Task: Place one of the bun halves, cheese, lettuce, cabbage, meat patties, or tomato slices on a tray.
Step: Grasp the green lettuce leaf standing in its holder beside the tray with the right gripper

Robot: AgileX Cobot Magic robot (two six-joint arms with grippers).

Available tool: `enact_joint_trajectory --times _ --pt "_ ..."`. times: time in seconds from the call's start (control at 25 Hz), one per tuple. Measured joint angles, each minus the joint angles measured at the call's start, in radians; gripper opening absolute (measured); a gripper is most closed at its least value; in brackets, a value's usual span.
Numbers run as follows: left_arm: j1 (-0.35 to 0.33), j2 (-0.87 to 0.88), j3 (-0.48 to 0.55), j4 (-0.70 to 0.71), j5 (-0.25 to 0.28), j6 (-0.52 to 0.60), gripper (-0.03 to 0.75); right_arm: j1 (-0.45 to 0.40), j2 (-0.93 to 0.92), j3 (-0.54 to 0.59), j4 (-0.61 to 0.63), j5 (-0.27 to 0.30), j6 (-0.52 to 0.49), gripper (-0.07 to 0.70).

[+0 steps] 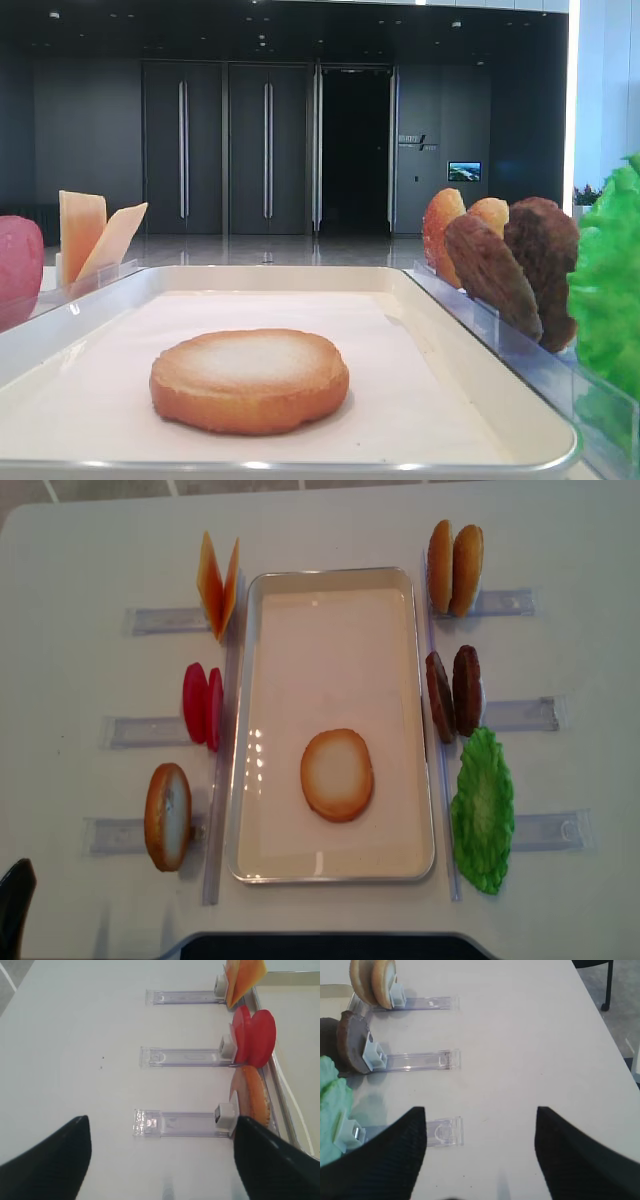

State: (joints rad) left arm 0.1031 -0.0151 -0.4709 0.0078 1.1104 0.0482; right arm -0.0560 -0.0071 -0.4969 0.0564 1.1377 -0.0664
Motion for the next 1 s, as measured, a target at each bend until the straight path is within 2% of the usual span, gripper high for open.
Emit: enact_joint_trajectory --times 0.88,1.0 --pt "0.0 0.0 0.0 0.0 0.0 0.0 0.692 0.0 0.0 0.0 0.002 0.0 0.0 0.473" --pt "0.0 0.0 0.0 0.0 0.0 0.0 0.692 0.0 0.061 -0.002 0.039 0.007 0.0 0.473"
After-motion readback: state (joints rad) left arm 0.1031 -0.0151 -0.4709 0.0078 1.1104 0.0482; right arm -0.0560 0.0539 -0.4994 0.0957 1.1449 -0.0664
